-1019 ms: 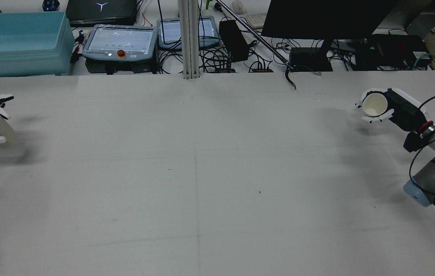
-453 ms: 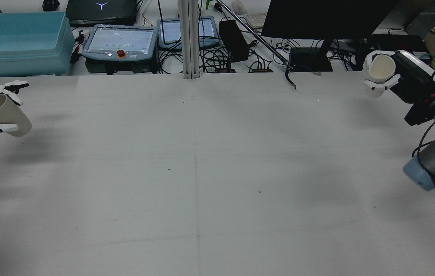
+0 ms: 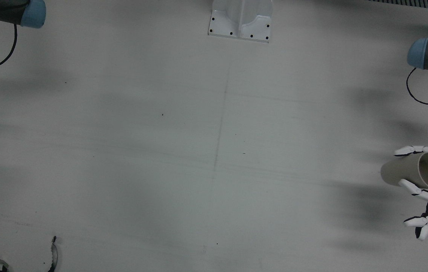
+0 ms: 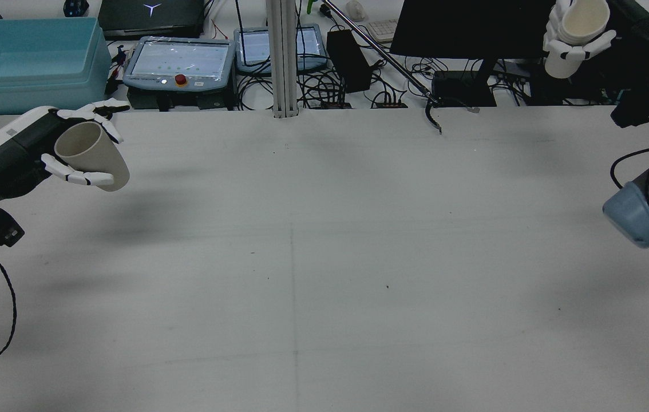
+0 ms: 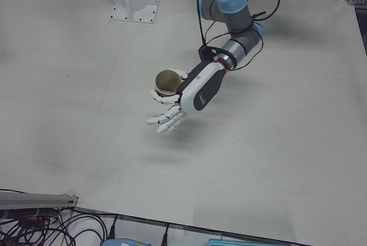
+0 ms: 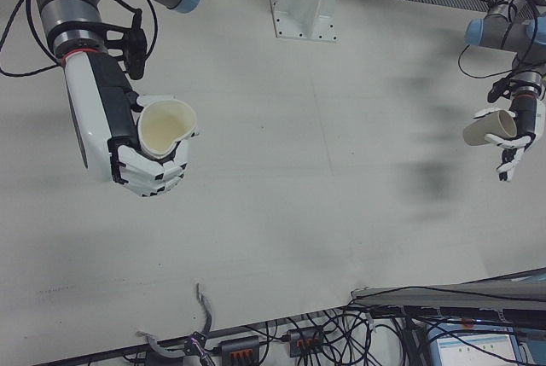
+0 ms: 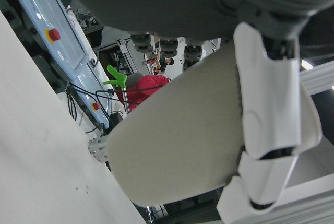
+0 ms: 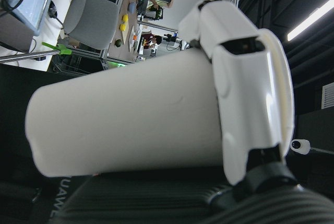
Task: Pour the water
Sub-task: 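Bring the right hand's cup over the left hand's cup and tilt it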
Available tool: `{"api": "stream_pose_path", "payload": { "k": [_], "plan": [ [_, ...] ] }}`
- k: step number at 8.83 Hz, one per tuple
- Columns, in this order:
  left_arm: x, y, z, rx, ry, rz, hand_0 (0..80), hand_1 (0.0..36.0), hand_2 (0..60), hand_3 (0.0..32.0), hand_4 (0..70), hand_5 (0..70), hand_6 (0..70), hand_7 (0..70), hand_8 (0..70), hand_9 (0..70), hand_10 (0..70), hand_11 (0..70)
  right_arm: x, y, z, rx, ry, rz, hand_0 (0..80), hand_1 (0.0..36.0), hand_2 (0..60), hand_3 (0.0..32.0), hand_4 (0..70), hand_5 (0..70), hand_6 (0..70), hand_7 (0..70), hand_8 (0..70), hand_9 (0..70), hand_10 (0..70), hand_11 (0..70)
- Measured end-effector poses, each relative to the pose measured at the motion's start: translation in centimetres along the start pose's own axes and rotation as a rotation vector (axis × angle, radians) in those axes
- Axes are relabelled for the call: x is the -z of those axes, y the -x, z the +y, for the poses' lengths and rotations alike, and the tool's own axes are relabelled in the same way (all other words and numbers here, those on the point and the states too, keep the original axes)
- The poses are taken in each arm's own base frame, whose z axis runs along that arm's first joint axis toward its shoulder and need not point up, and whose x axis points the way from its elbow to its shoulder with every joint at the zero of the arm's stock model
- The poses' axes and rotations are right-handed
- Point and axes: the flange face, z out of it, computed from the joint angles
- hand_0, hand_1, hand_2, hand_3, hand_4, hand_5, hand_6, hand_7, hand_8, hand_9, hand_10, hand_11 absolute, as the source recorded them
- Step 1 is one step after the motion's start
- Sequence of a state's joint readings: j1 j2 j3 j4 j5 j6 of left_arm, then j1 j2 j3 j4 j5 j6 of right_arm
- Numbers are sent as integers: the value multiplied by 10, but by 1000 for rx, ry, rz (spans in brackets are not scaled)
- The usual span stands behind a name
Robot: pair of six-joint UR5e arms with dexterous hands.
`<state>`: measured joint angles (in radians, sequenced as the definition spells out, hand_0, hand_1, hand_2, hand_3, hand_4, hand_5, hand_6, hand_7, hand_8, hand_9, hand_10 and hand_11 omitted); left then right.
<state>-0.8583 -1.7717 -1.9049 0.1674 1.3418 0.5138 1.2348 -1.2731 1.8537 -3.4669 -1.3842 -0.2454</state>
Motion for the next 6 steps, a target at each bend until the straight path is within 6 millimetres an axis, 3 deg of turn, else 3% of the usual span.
{"api": "stream_pose_path", "payload": {
  "k": [3, 5, 6],
  "plan": [
    [-71, 57, 141, -129, 126, -100, 605, 360, 600, 0, 700, 700, 121, 191, 43, 63, 37, 71, -14, 29, 69, 12, 62, -53, 800, 360, 600, 0, 700, 700, 700, 700, 547, 700, 369, 548],
    [-96, 79, 185, -161, 162, -128, 608, 360, 600, 0, 700, 700, 130, 193, 45, 62, 33, 65, -49, 36, 151, 126, 150, -80, 800, 360, 600, 0, 700, 700, 700, 700, 558, 700, 366, 543],
    [-103, 82, 195, -164, 168, -131, 609, 360, 600, 0, 700, 700, 135, 195, 46, 63, 32, 63, -64, 23, 200, 206, 204, -75, 800, 360, 600, 0, 700, 700, 700, 700, 551, 700, 357, 531]
  ]
}}
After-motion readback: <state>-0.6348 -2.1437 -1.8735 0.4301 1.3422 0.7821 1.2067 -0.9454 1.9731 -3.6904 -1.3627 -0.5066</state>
